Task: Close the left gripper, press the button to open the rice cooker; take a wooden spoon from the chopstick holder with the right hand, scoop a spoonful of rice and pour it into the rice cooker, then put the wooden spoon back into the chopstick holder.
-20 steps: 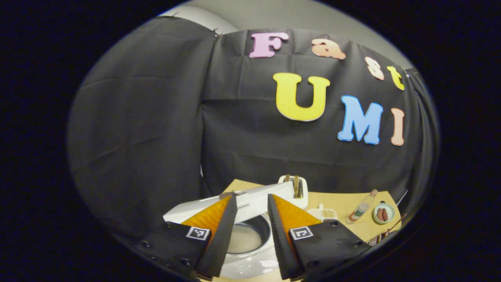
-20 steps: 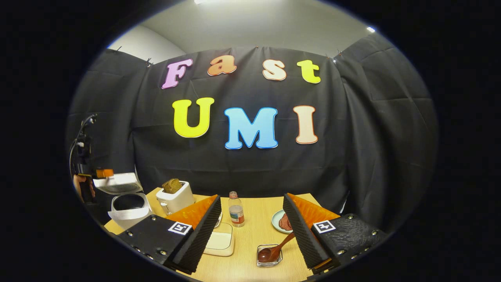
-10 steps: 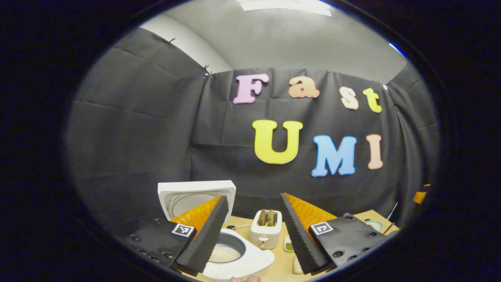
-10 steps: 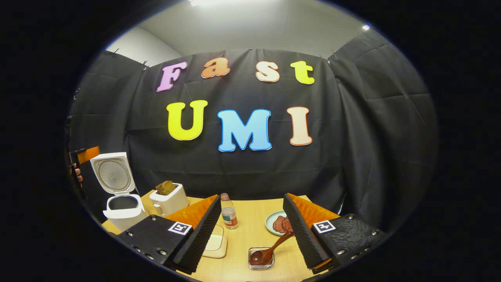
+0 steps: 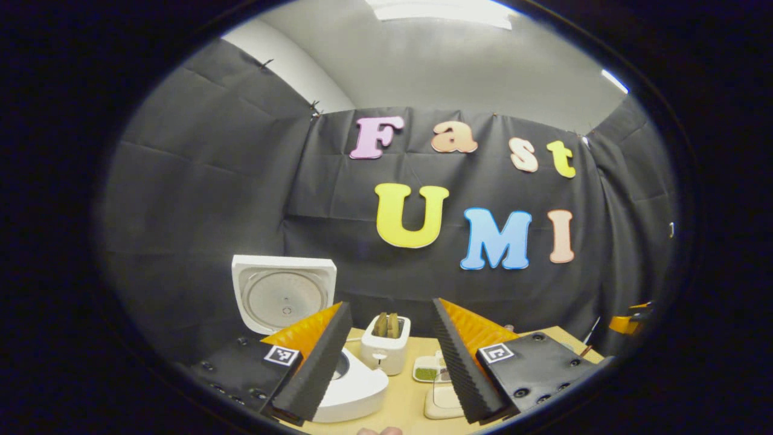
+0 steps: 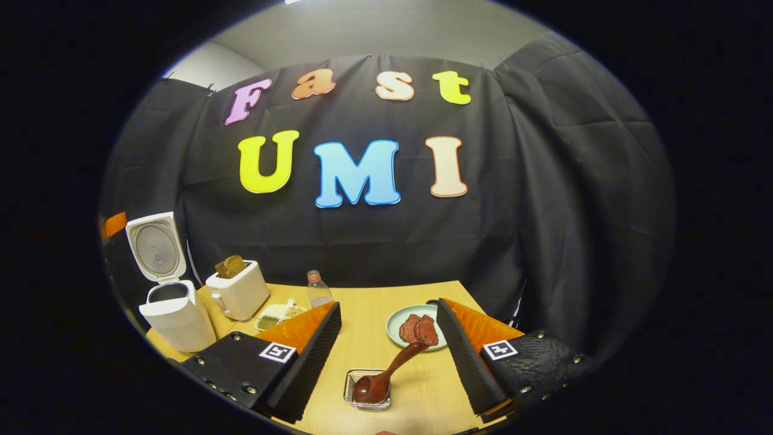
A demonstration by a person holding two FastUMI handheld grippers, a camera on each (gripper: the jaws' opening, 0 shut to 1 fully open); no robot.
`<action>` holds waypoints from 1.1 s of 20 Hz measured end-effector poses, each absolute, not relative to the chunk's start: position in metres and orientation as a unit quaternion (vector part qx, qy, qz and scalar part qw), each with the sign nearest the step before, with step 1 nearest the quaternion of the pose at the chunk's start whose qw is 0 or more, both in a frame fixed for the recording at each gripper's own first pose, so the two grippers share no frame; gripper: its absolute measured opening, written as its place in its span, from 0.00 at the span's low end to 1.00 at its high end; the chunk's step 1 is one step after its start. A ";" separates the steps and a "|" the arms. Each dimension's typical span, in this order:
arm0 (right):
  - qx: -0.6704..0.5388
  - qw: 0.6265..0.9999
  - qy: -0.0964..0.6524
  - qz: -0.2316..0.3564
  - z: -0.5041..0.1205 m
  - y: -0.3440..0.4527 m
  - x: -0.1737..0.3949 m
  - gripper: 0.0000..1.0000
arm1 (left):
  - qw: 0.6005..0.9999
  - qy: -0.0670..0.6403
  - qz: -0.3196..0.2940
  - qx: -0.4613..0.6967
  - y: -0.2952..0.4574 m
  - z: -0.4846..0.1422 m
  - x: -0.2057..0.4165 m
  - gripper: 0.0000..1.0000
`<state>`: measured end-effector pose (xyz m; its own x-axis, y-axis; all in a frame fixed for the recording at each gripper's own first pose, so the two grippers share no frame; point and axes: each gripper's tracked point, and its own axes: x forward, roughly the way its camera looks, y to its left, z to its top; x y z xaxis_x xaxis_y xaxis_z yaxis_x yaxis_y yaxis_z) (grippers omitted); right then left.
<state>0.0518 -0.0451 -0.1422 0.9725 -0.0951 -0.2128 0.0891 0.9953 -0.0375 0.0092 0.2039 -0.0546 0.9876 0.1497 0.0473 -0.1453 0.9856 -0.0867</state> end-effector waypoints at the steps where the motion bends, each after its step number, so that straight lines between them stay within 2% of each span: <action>1: -0.011 0.991 0.121 -0.049 -0.157 -0.051 0.056 0.97 | 0.997 -0.025 0.065 -0.035 0.193 -0.054 0.007 0.93; 2: -0.008 0.990 0.132 -0.047 -0.169 -0.055 0.059 0.97 | 0.997 -0.027 0.061 -0.027 0.187 -0.050 0.004 0.90; 3: -0.006 0.988 0.145 -0.046 -0.182 -0.057 0.063 0.97 | 0.998 -0.029 0.058 -0.017 0.181 -0.047 0.002 0.93; 9: 0.033 0.977 0.205 -0.049 -0.243 -0.076 0.081 0.97 | 0.998 -0.017 0.052 0.009 0.154 -0.049 -0.001 0.89; 12: 0.067 0.969 0.230 -0.050 -0.267 -0.082 0.093 0.97 | 0.999 -0.001 0.038 0.007 0.143 -0.057 0.001 0.89; 13: 0.082 0.967 0.236 -0.050 -0.272 -0.082 0.097 0.97 | 0.999 0.003 0.037 0.001 0.143 -0.060 0.001 0.93; 16: 0.109 0.962 0.248 -0.045 -0.287 -0.080 0.116 0.97 | 0.999 0.015 0.045 -0.005 0.149 -0.064 0.005 0.92; 17: 0.115 0.960 0.250 -0.040 -0.292 -0.079 0.118 0.96 | 0.999 0.017 0.046 -0.006 0.149 -0.065 0.007 0.89; 18: 0.120 0.960 0.252 -0.036 -0.294 -0.079 0.122 0.96 | 0.999 0.021 0.046 -0.005 0.149 -0.066 0.008 0.95; 19: 0.121 0.958 0.259 -0.039 -0.300 -0.079 0.128 0.93 | 0.999 0.027 0.045 -0.005 0.149 -0.070 0.009 0.92; 22: 0.131 0.956 0.261 -0.033 -0.303 -0.076 0.132 0.74 | 0.999 0.021 0.048 -0.005 0.151 -0.065 0.010 0.89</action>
